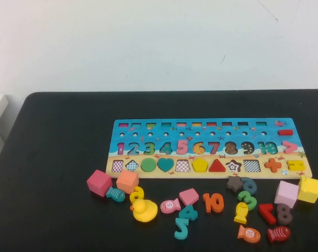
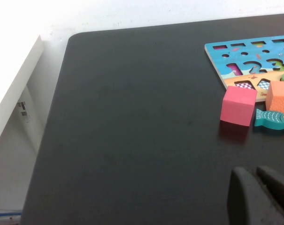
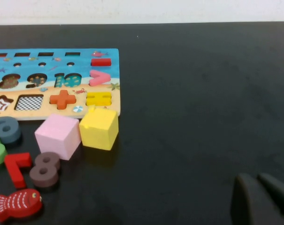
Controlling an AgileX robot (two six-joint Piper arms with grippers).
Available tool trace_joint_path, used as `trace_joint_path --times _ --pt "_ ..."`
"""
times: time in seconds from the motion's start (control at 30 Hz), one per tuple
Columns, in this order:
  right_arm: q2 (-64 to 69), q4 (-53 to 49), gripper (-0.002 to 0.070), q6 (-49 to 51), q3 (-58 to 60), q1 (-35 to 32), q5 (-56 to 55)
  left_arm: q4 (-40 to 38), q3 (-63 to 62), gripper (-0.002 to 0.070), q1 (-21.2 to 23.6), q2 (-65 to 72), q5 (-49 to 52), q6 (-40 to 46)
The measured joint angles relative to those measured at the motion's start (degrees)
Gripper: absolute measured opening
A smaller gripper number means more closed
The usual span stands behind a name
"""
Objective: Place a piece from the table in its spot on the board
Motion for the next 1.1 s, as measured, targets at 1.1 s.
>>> trace_joint_path --times 1.1 --pt "0.0 -0.32 0.0019 1.98 0.0 0.6 0.0 0.0 0.0 -0.0002 0.0 0.0 0.0 0.12"
